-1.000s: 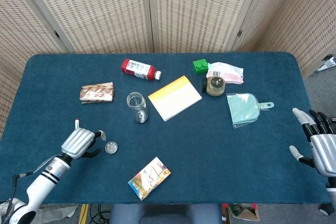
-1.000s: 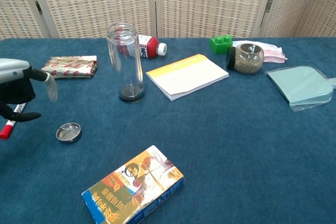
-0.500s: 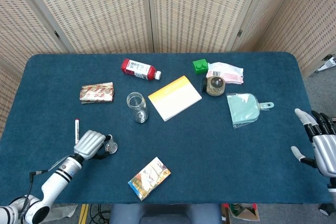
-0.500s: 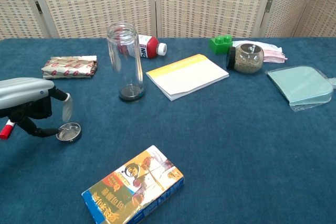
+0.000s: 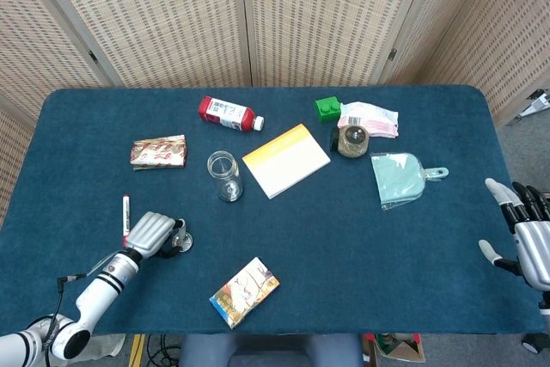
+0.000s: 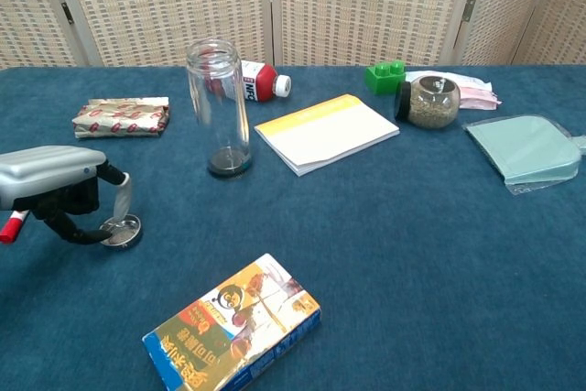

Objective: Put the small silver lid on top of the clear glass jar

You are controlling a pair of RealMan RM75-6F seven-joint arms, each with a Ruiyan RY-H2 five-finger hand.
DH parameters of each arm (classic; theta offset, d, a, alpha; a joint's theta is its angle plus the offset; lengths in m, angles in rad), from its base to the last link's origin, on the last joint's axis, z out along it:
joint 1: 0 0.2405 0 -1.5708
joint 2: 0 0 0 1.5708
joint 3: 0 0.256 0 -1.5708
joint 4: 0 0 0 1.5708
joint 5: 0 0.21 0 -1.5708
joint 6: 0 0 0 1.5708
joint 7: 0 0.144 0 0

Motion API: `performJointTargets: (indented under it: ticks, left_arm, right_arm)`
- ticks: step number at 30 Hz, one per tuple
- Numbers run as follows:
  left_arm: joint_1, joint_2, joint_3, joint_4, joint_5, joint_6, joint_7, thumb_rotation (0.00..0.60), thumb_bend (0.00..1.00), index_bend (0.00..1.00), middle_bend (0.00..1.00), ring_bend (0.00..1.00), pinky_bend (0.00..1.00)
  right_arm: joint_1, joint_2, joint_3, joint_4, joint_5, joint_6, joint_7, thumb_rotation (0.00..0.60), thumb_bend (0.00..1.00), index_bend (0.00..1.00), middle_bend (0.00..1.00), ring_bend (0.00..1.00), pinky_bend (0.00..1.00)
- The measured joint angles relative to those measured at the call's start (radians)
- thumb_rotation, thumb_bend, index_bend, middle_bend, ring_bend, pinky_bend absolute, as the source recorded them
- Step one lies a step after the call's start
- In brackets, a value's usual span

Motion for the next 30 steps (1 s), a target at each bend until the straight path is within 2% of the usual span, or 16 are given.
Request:
performJointTargets:
  ticks: [18, 30]
  left_arm:
    - [-0.002, -0.026, 0.009, 0.049, -0.005, 0.016, -0.038, 0.6, 0.41, 0.61, 1.0, 1.0, 1.0]
    - [-0.001, -0.026, 0.012, 0.04, -0.02, 0.009, -0.062, 0.6, 0.41, 0.61, 1.0, 1.0, 1.0]
  right_arm:
    - [-0.003, 0.003, -0.001, -0.004, 0.005, -0.001, -0.005, 0.6, 0.24, 0.01, 0.14, 0.03, 0.07]
    - [-0.009, 0.006, -0.002, -0.009, 0.002, 0.009, -0.007, 0.6, 0.24, 0.01, 0.14, 0.03, 0.07]
